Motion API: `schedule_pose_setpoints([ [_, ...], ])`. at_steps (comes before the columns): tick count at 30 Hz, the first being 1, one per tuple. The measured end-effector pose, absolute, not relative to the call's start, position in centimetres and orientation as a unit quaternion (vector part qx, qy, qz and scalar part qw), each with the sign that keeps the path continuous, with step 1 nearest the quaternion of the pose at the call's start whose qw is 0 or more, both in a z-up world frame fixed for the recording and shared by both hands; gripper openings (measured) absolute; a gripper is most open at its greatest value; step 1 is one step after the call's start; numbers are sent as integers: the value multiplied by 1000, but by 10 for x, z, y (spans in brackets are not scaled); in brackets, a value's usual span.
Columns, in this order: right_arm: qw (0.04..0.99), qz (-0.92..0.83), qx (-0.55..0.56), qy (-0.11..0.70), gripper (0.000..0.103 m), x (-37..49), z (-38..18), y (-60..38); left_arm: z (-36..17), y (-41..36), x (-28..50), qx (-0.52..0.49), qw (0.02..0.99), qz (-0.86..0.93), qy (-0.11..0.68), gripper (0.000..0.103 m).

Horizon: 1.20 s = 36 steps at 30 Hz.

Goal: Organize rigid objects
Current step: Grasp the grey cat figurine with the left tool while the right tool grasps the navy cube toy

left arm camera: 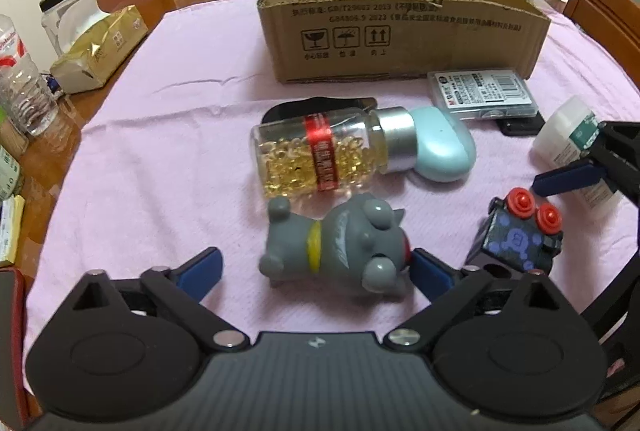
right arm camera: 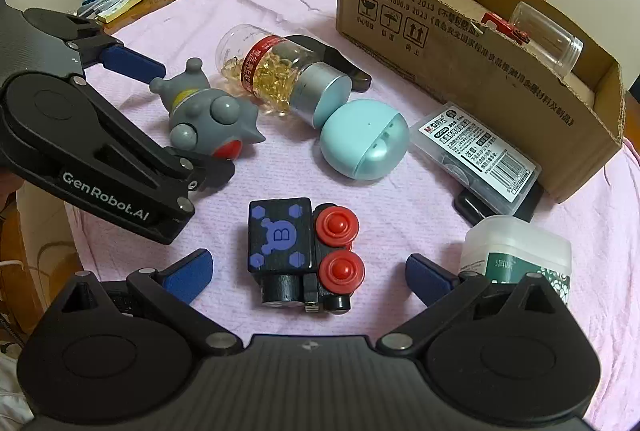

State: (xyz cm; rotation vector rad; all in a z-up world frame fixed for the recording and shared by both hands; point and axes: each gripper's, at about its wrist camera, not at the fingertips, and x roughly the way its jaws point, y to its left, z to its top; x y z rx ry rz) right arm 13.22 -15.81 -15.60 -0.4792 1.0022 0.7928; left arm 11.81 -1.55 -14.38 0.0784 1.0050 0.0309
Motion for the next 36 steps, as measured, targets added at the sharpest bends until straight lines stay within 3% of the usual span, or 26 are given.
schedule_pose_setpoints([
  [1,776,367,-222,462,103,132,-156,-158,-144,-18,119,38,876,12,481,84],
  [3,776,369,-222,461,103,132,-156,-159,-145,-21,120,36,878,6,477,81],
  [9,771,379,-226,460,102,130,-155,-157,-145,-24,124,39,882,-2,470,78],
  [11,771,385,-226,455,97,128,-154,-157,-145,-21,125,37,881,-4,471,78],
  [13,773,388,-225,449,83,127,-150,-156,-145,-19,124,35,881,-4,472,78],
  [19,780,379,-220,447,60,132,-145,-160,-145,-18,122,34,879,-10,475,76],
  [21,780,378,-218,448,56,133,-144,-162,-143,-19,122,36,878,-15,477,74],
  [36,780,379,-219,447,59,132,-146,-158,-141,-13,126,46,869,-41,490,72],
])
